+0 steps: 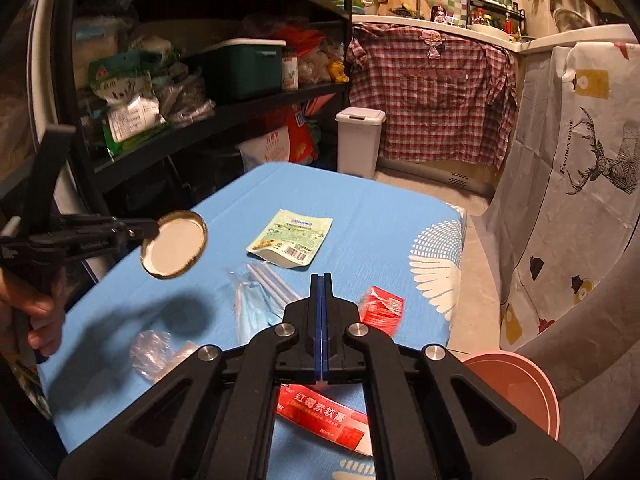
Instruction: Collect trash
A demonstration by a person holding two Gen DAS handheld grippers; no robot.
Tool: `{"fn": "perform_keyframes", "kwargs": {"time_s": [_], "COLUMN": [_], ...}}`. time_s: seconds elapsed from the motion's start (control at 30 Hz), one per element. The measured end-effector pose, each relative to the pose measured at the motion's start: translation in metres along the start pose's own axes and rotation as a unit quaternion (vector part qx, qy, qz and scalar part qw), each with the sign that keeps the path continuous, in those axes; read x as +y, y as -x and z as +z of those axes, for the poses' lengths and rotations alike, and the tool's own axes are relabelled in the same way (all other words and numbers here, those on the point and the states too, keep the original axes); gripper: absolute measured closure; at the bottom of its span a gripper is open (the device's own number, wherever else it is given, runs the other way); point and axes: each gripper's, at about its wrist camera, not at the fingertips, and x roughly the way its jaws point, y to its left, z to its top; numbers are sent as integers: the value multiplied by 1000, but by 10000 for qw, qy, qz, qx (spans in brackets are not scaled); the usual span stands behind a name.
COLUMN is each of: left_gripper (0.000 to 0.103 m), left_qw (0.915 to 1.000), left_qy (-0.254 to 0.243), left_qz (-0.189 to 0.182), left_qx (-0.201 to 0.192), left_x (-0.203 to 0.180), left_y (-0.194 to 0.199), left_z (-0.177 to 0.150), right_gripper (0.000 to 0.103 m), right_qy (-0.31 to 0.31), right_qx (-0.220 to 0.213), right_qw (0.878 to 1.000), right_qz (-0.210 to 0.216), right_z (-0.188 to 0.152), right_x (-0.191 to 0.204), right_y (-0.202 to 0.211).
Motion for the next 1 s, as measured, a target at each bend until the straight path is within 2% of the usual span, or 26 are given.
{"fn": "perform_keyframes", "kwargs": {"time_s": [0.2,0.23,0.4,0.63,0.67,0.7,0.73,0.77,0.9,1.0], "left_gripper": [99,99,99,99,99,99,99,99,99,99], "left_qw": [10000,10000,9999,9998,9998,9998,9998,9998,9997,9998], "left_qy": [-4,4,5,34,23,5,-11,-24,-64,-76], "left_qz": [-35,-53,-110,-161,-173,-188,-198,-205,-214,-208], "left_qx": [-2,-20,-51,-59,-58,-53,-45,-36,-23,-28], "left_x": [-7,-7,-8,-10,-11,-12,-14,-15,-18,-18], "left_y": [7,9,12,9,8,7,6,5,2,1], "left_z": [-1,0,1,3,4,5,5,5,7,8], "right_gripper": [101,98,98,98,96,87,53,35,37,41], "right_qy": [26,-81,-635,-974,-1094,-1179,-1251,-1304,-1221,-1365], "right_qx": [186,172,323,722,778,833,891,917,865,1029], "right_qw": [9998,9998,9975,9926,9909,9893,9878,9868,9883,9847], "right_qz": [15,-30,-31,39,129,195,256,276,299,340], "right_z": [-8,-9,-11,-22,-26,-31,-35,-37,-35,-38], "right_x": [0,-6,-46,-88,-92,-93,-94,-93,-86,-88], "right_y": [-3,-2,-6,-26,-30,-33,-37,-42,-51,-64]}}
